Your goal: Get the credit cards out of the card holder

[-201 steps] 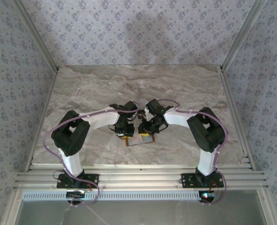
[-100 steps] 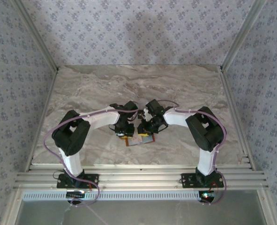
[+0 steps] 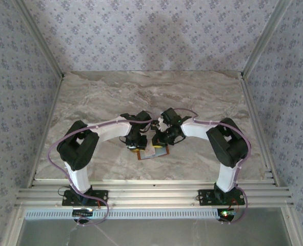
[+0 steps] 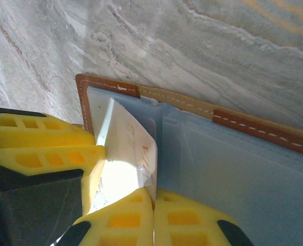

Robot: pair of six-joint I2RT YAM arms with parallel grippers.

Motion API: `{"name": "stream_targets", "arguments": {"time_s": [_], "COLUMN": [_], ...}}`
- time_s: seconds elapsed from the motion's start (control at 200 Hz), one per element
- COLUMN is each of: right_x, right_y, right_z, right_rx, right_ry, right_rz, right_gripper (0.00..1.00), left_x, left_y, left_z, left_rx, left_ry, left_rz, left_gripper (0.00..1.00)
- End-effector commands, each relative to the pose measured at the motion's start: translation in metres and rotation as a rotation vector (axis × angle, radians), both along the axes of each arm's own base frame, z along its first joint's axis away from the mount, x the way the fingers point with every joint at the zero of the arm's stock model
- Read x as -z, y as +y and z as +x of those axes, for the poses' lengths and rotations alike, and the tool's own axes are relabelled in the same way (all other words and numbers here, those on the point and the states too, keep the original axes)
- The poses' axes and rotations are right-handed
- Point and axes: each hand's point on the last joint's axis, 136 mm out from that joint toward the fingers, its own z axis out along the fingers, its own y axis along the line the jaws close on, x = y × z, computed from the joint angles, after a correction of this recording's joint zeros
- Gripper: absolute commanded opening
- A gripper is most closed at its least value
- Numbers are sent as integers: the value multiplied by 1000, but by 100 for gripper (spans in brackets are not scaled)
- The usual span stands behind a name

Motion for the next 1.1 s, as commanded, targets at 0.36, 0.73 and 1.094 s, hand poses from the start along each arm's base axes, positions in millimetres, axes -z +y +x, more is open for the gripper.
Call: {"name": "stream_targets", "arguments": {"time_s": [0.36,0.73,1.094], "right_x": [-19,-46,-90], "right_y": [-36,-49,-79], "right_z": [-2,4,31], "right_rx": [17,-10,-274], "right_ry": [-38,-106,-489], "right_rz": [-67,-67,-226], "right_gripper": [6,0,0], "left_x": [-8,-36,-55], "left_y": [13,6,26], "left_z": [4,15,19], "left_rx": [42,36,-71], "left_ry": [-38,-109,-181], "left_rz": [77,32,-56], "left_gripper": [22,22,22]}}
